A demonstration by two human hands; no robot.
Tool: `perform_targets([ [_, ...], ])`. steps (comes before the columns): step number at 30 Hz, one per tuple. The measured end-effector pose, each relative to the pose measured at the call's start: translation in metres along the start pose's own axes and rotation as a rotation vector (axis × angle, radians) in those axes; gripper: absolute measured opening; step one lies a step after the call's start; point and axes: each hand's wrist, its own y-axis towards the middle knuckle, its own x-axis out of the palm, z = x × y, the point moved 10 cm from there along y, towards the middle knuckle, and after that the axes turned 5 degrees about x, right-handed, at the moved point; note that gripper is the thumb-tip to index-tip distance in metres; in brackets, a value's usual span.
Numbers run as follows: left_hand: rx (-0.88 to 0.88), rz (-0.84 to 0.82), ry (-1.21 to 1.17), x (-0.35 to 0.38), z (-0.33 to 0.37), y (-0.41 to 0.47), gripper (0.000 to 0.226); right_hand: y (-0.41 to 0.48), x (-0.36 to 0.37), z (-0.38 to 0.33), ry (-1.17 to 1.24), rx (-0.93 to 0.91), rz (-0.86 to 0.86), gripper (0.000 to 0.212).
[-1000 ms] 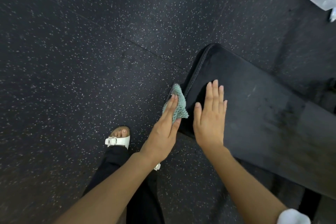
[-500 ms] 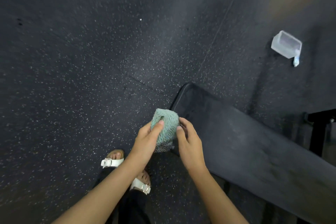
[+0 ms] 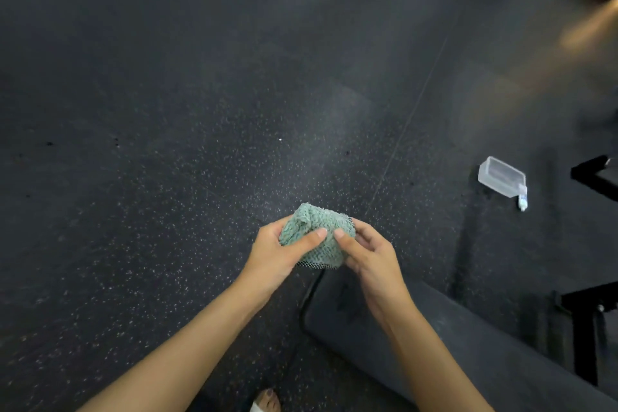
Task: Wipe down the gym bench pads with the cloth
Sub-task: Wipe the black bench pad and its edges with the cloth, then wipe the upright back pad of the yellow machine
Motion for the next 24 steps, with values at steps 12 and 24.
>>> perform_targets([
  [12,0.280,0.049,0.125,-0.092,0.206,0.013,0.014,-0.022,0.143,-0.189,-0.079,-0.213,-0.226,0.042],
  [24,0.546,0.219,0.304,-0.241,0.414,-0.032,0.017,-0.067,0.340,-0.360,-0.168,-0.474,-0.466,0.017],
])
